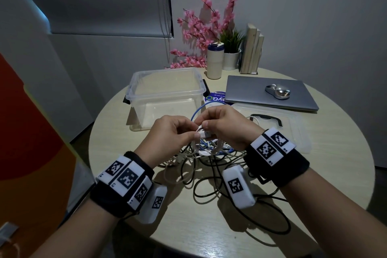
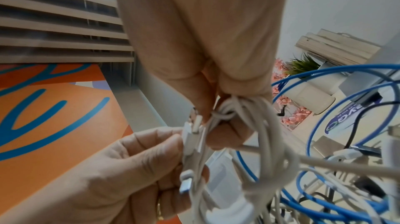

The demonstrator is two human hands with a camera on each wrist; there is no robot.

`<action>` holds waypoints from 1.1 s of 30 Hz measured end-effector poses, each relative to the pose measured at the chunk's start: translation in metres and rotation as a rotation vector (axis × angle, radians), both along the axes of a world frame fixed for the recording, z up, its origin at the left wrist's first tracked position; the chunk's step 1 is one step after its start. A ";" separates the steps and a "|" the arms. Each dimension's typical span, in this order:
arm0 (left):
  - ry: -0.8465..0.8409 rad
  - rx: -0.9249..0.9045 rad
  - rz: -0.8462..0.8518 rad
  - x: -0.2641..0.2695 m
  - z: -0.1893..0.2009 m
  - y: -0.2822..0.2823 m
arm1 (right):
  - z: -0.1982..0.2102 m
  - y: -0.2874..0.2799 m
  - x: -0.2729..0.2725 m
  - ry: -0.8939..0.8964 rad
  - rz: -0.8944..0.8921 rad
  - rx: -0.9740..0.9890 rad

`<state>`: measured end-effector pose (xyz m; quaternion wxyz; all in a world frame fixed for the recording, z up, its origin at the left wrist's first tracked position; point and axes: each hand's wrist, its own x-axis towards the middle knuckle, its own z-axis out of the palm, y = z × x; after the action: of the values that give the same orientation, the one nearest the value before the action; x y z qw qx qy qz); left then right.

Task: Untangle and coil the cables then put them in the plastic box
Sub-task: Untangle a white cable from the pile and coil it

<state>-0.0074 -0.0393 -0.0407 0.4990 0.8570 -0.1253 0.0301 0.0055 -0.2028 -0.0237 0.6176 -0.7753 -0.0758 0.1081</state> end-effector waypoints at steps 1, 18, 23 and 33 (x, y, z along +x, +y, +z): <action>-0.009 0.001 0.008 0.000 0.000 0.000 | 0.000 0.000 0.000 0.007 -0.003 0.015; -0.002 0.082 -0.076 0.004 -0.008 -0.005 | 0.000 0.004 0.000 0.042 -0.052 0.057; -0.006 0.083 -0.140 0.002 -0.010 -0.004 | 0.005 0.002 -0.001 0.056 -0.031 0.086; -0.067 0.026 -0.145 0.013 -0.006 0.005 | 0.012 -0.003 -0.002 -0.104 0.020 -0.030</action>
<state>0.0052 -0.0339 -0.0463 0.4840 0.8506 -0.2042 0.0207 0.0038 -0.2053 -0.0114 0.6001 -0.7883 -0.1138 0.0748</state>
